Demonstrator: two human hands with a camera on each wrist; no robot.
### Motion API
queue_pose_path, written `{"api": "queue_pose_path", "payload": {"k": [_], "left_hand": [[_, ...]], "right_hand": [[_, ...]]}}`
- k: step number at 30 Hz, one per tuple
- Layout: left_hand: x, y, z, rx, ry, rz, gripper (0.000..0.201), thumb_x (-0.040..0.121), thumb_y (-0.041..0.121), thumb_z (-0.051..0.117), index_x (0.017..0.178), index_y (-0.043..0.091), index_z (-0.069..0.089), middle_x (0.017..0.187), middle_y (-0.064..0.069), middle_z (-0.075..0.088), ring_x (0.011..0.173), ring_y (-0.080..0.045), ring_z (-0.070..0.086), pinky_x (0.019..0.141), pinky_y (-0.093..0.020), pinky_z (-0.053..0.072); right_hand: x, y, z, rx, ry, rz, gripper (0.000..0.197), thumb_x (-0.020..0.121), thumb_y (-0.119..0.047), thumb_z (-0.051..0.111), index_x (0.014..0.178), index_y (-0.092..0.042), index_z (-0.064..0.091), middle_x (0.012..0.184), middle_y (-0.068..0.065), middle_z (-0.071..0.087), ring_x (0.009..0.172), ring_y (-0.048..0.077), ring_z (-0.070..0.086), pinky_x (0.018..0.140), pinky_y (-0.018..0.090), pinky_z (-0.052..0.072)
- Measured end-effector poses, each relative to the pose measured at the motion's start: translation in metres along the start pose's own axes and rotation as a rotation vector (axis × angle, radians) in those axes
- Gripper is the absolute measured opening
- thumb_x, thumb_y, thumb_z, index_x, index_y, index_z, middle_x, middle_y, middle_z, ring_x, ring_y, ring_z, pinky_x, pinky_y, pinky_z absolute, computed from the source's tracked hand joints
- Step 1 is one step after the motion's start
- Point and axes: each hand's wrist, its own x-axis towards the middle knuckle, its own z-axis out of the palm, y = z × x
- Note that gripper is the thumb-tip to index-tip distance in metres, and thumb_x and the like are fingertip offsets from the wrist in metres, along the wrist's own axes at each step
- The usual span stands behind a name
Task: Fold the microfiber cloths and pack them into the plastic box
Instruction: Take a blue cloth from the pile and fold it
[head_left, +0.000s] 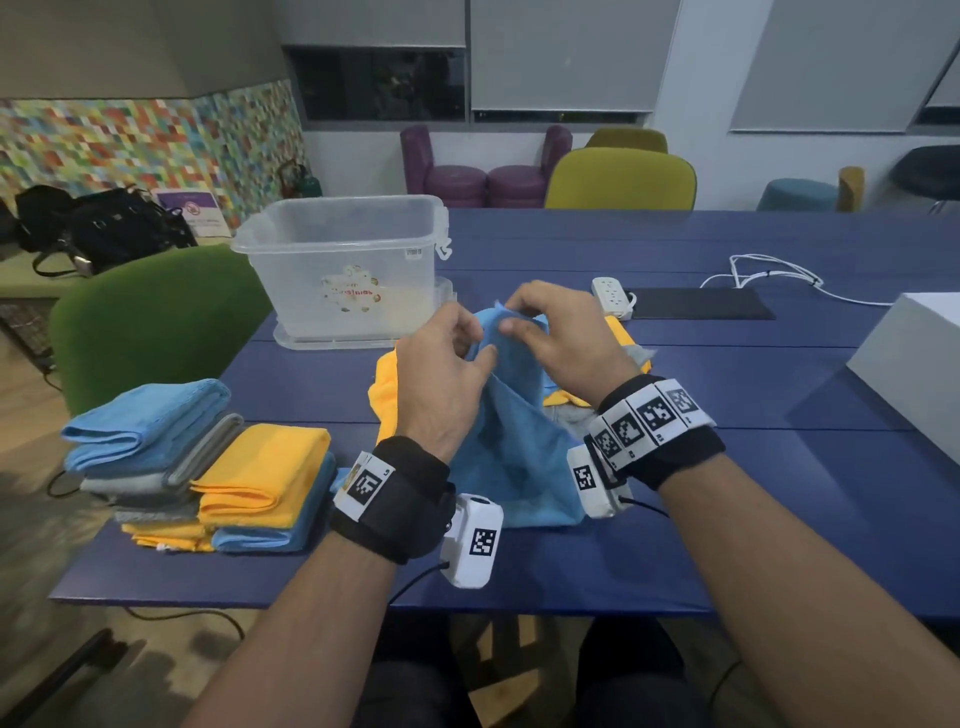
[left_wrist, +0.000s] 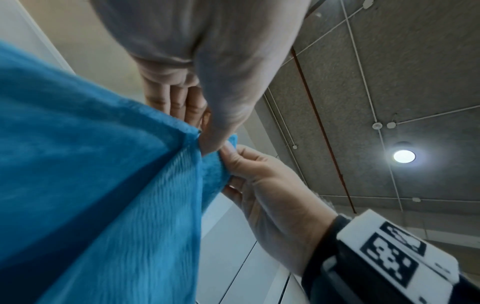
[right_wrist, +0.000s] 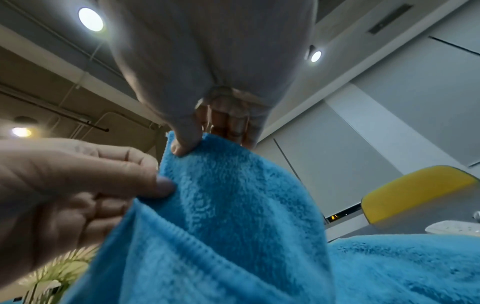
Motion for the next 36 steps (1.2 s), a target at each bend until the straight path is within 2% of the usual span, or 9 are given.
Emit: {"api": "queue_pose_path", "payload": {"k": [3, 7, 12, 18, 20, 24, 27, 32, 36], "left_hand": [[-0.009, -0.001, 0.001, 0.026, 0.018, -0.015, 0.02, 0.078, 0.003, 0.076, 0.088, 0.015, 0.063, 0.079, 0.004, 0.067, 0.07, -0.012, 0.06, 0.072, -0.031, 0.053], [-0.022, -0.004, -0.001, 0.02, 0.02, -0.04, 0.03, 0.076, 0.005, 0.075, 0.096, 0.02, 0.059, 0.076, -0.017, 0.065, 0.061, -0.027, 0.054, 0.06, -0.037, 0.045], [-0.034, -0.004, -0.005, 0.05, 0.022, -0.068, 0.024, 0.076, 0.005, 0.073, 0.094, 0.018, 0.064, 0.079, -0.001, 0.066, 0.067, -0.02, 0.056, 0.059, -0.021, 0.043], [-0.041, -0.013, -0.012, 0.244, -0.098, -0.152, 0.007, 0.079, 0.015, 0.069, 0.082, 0.021, 0.072, 0.067, 0.009, 0.062, 0.066, -0.008, 0.054, 0.054, -0.024, 0.035], [-0.045, -0.018, -0.015, 0.29, -0.152, -0.187, 0.004, 0.079, 0.017, 0.069, 0.076, 0.019, 0.071, 0.062, 0.005, 0.059, 0.063, -0.014, 0.053, 0.053, -0.028, 0.037], [-0.05, -0.034, -0.022, 0.328, -0.21, -0.265, 0.019, 0.08, 0.02, 0.067, 0.063, 0.013, 0.062, 0.054, -0.001, 0.051, 0.06, -0.026, 0.051, 0.053, -0.032, 0.039], [-0.055, -0.043, -0.03, 0.367, -0.346, -0.285, 0.021, 0.084, 0.023, 0.066, 0.065, 0.013, 0.062, 0.056, 0.0, 0.056, 0.061, -0.024, 0.055, 0.055, -0.033, 0.041], [-0.057, -0.056, -0.054, 0.23, -0.53, -0.304, 0.034, 0.087, 0.016, 0.063, 0.057, 0.015, 0.047, 0.056, 0.009, 0.04, 0.056, -0.009, 0.035, 0.056, -0.03, 0.029], [-0.042, -0.059, -0.082, -0.015, -0.542, -0.397, 0.023, 0.093, 0.018, 0.068, 0.075, 0.003, 0.07, 0.071, -0.005, 0.065, 0.069, -0.012, 0.058, 0.064, -0.027, 0.047]], "right_hand": [[0.004, -0.006, -0.008, 0.043, 0.062, 0.009, 0.009, 0.094, -0.019, 0.064, 0.087, -0.014, 0.064, 0.078, -0.008, 0.062, 0.075, 0.012, 0.057, 0.069, 0.03, 0.045], [0.007, -0.013, -0.019, 0.017, 0.12, -0.002, 0.01, 0.096, -0.018, 0.063, 0.087, -0.012, 0.062, 0.077, -0.006, 0.059, 0.071, 0.002, 0.05, 0.066, 0.02, 0.038], [0.009, -0.019, -0.033, 0.003, 0.156, -0.001, 0.01, 0.098, -0.018, 0.061, 0.09, -0.011, 0.061, 0.082, -0.002, 0.061, 0.073, 0.007, 0.05, 0.067, 0.021, 0.039], [0.011, -0.023, -0.048, -0.013, 0.237, 0.007, 0.011, 0.097, -0.018, 0.06, 0.087, -0.019, 0.057, 0.082, -0.005, 0.057, 0.075, 0.011, 0.05, 0.069, 0.025, 0.039], [0.01, -0.025, -0.054, -0.02, 0.273, 0.012, 0.011, 0.098, -0.018, 0.059, 0.087, -0.018, 0.056, 0.082, -0.004, 0.057, 0.076, 0.014, 0.05, 0.069, 0.026, 0.04], [0.006, -0.022, -0.068, -0.021, 0.341, 0.045, 0.015, 0.099, -0.022, 0.058, 0.093, -0.009, 0.061, 0.083, 0.005, 0.063, 0.078, 0.02, 0.055, 0.07, 0.032, 0.044], [0.0, -0.014, -0.079, -0.059, 0.376, 0.111, 0.018, 0.101, -0.029, 0.056, 0.098, -0.012, 0.062, 0.085, 0.0, 0.065, 0.08, 0.018, 0.057, 0.071, 0.035, 0.045], [-0.019, 0.012, -0.098, -0.163, 0.393, 0.266, 0.018, 0.102, -0.033, 0.053, 0.099, -0.017, 0.06, 0.091, -0.002, 0.064, 0.09, 0.02, 0.059, 0.077, 0.037, 0.044], [-0.04, 0.041, -0.101, -0.261, 0.284, 0.498, 0.016, 0.101, -0.035, 0.052, 0.096, -0.021, 0.056, 0.094, 0.005, 0.062, 0.096, 0.029, 0.056, 0.077, 0.035, 0.037]]}}
